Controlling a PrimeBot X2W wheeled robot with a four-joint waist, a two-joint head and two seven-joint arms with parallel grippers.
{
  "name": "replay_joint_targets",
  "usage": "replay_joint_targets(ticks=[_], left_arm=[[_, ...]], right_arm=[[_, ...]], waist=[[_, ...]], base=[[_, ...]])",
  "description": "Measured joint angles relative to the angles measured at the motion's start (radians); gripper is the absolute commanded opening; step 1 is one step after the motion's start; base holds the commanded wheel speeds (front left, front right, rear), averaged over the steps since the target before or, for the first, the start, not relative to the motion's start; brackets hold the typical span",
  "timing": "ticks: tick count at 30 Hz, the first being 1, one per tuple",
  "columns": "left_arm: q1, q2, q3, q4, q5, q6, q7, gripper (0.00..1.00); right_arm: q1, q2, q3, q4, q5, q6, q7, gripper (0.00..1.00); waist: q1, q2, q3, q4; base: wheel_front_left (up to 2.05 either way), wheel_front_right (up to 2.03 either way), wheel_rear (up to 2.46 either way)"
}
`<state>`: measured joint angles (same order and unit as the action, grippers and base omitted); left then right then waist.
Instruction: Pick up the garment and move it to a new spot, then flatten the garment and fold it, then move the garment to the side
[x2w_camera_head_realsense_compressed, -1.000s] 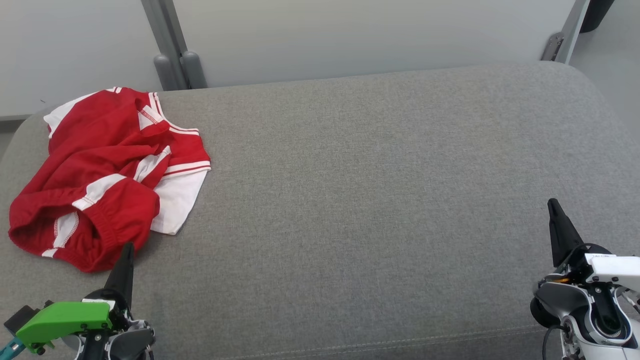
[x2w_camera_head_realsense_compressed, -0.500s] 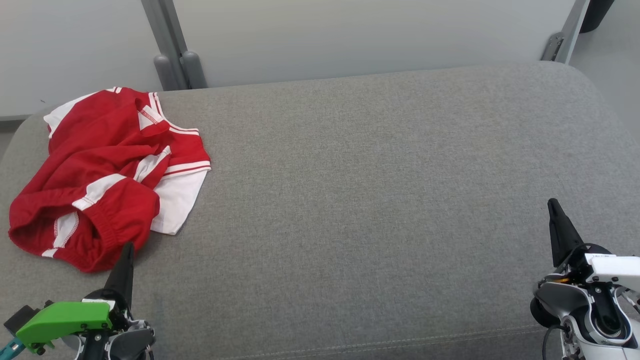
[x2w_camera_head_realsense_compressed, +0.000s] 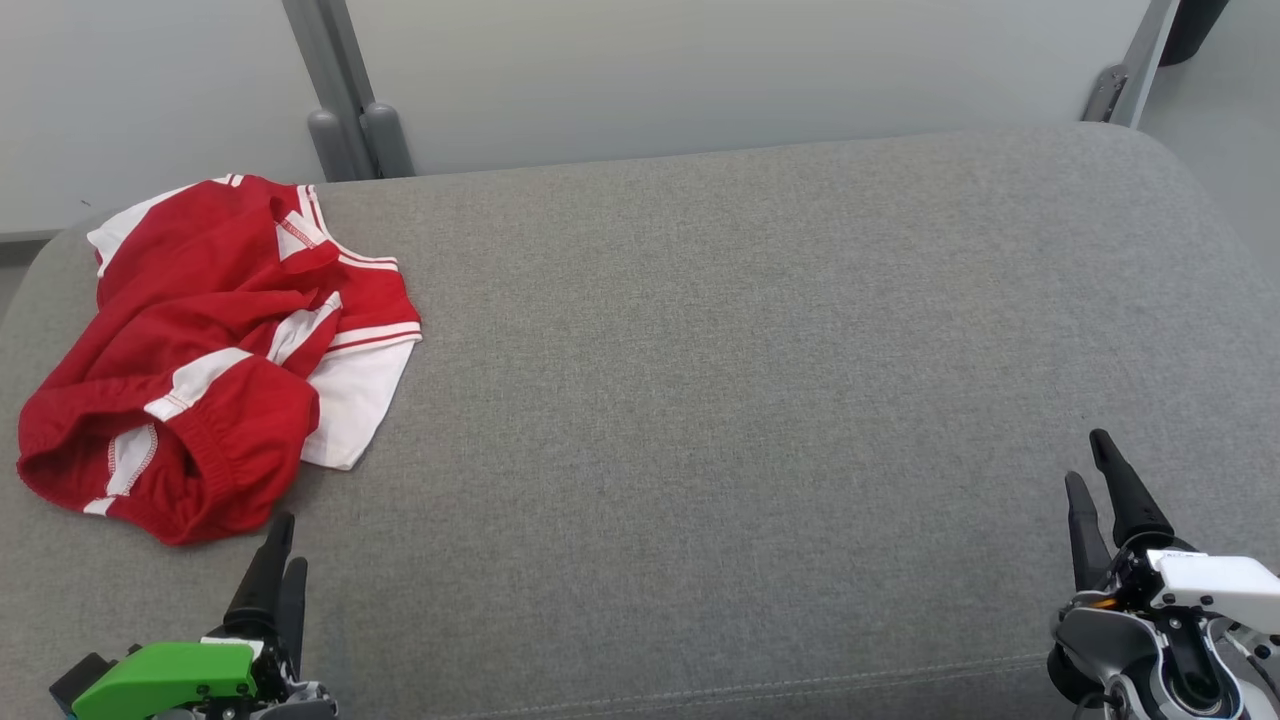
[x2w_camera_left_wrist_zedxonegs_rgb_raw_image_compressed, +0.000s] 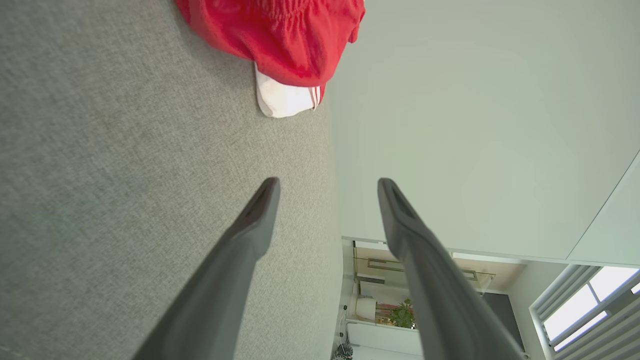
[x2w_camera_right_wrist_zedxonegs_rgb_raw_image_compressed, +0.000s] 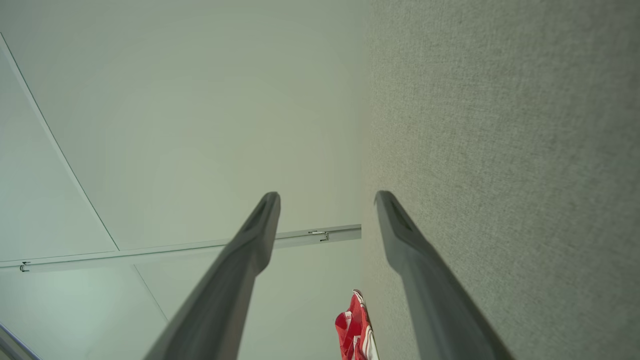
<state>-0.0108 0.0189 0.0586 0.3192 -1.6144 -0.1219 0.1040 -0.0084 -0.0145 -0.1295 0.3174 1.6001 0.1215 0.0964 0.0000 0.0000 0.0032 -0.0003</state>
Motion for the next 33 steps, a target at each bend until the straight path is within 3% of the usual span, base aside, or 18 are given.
replay_joint_targets(ticks=[16, 33], left_arm=[[-0.001, 0.021, -0.078, -0.012, 0.101, 0.0, -0.063, 1.0], [-0.021, 0.069, -0.174, -0.013, 0.342, 0.019, -0.127, 1.0]], right_arm=[[0.007, -0.051, 0.037, -0.048, -0.192, -0.001, -0.06, 1.0], [0.016, -0.114, 0.105, -0.096, -0.489, -0.055, -0.118, 1.0]], waist=[[0.0, 0.0, -0.001, 0.003], [0.0, 0.0, -0.002, 0.0]], base=[[0.0, 0.0, 0.0], [0.0, 0.0, 0.0]])
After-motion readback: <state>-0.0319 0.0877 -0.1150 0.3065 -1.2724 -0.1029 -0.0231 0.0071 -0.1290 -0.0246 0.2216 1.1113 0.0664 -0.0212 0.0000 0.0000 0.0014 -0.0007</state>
